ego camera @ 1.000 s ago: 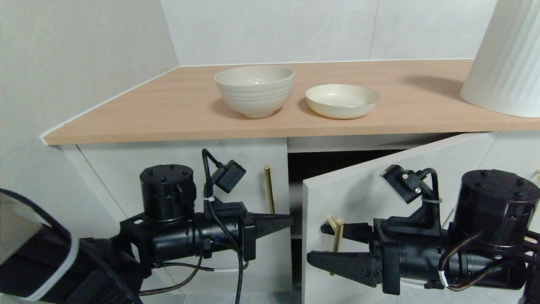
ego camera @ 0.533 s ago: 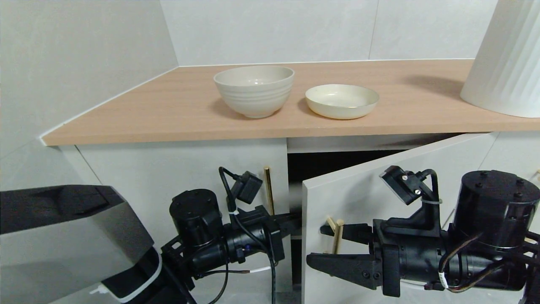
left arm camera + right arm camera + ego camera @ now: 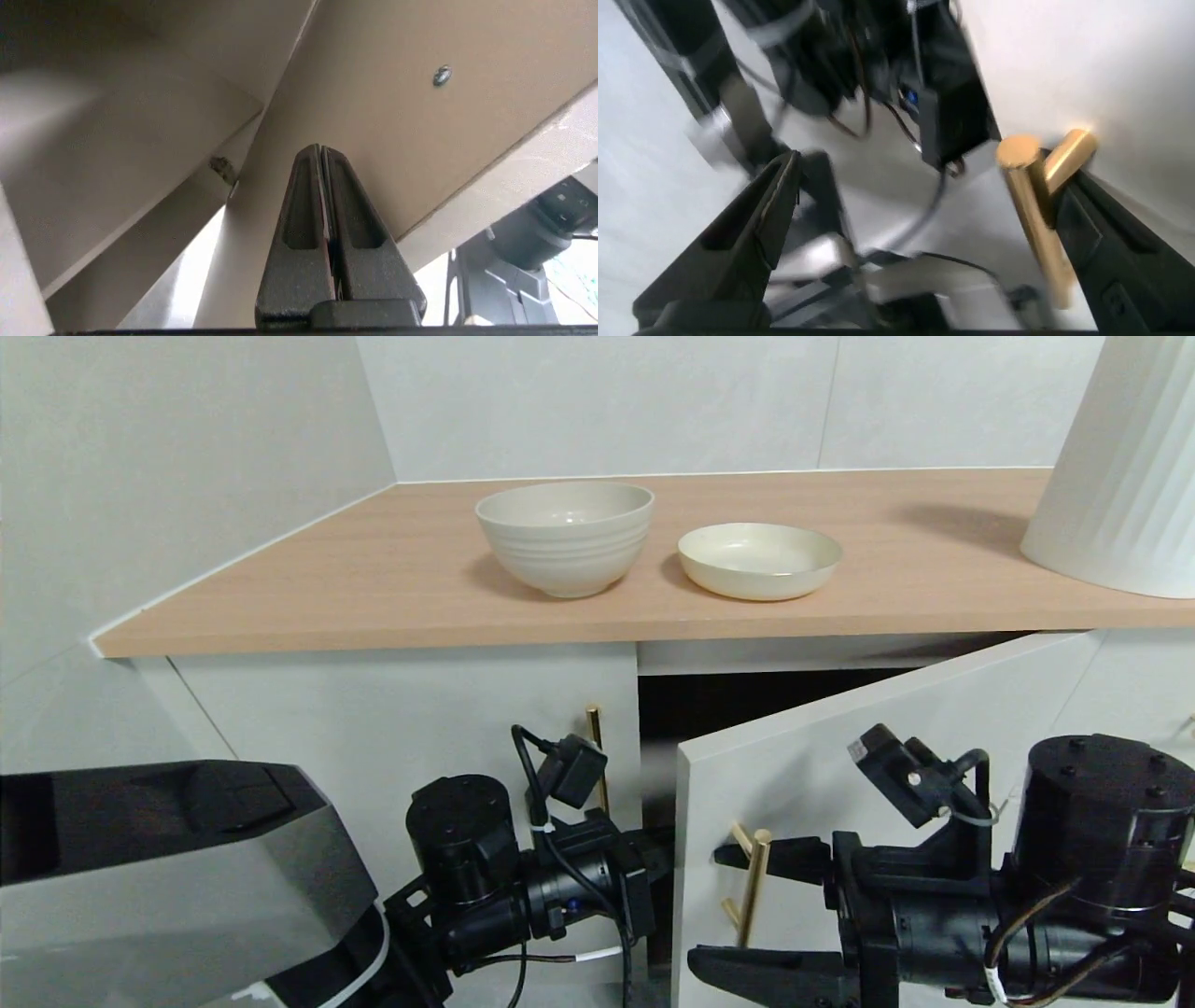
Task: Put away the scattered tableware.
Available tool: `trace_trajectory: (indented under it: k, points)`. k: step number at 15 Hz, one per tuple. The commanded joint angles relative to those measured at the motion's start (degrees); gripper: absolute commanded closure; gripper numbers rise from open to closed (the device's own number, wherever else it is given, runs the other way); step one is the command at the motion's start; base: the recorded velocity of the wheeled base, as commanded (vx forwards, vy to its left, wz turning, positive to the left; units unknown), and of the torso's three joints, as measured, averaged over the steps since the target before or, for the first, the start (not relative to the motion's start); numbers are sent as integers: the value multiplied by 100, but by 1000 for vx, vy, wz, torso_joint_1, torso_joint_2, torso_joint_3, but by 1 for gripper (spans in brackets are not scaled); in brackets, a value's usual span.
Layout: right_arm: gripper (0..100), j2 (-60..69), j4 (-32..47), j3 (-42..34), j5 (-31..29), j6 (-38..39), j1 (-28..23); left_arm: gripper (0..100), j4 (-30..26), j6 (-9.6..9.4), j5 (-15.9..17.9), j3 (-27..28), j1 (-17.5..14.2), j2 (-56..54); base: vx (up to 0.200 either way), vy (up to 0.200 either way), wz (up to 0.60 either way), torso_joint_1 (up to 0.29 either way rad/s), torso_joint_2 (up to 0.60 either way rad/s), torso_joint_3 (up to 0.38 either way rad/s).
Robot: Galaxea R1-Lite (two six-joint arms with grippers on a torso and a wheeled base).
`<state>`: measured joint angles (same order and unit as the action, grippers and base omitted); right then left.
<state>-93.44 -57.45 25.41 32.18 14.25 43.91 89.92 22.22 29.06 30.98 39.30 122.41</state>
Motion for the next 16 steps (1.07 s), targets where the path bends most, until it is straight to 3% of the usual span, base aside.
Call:
trace_trajectory:
  k: [1, 4, 10, 11, 14, 15, 16]
  points:
    - [0, 98, 50, -203, -98, -151, -23, 100, 8, 1, 3, -30, 34, -94, 0, 0, 0, 0, 0, 0]
    - [0, 291, 76, -238, -432, -159, -155, 100, 8, 1, 3, -30, 34, -103, 0, 0, 0, 0, 0, 0]
    - [0, 775, 287, -888, -1751, -151, 39, 100, -45, 1, 12, 66, 34, -226, 0, 0, 0, 0, 0, 0]
    - [0, 994, 534, -932, -1812, -142, 65, 100, -106, 1, 12, 181, 25, -252, 0, 0, 0, 0, 0, 0]
    - [0, 1988, 2291, -695, -1812, -107, 83, 100, -721, -8, 12, 682, 25, -498, 0, 0, 0, 0, 0, 0]
    - [0, 2366, 3082, -484, -1786, -107, 127, 100, -1205, -16, 12, 954, 25, -718, 0, 0, 0, 0, 0, 0]
    - [0, 2497, 3381, -387, -1794, -107, 206, 100, -1547, -16, 12, 1068, 25, -868, 0, 0, 0, 0, 0, 0]
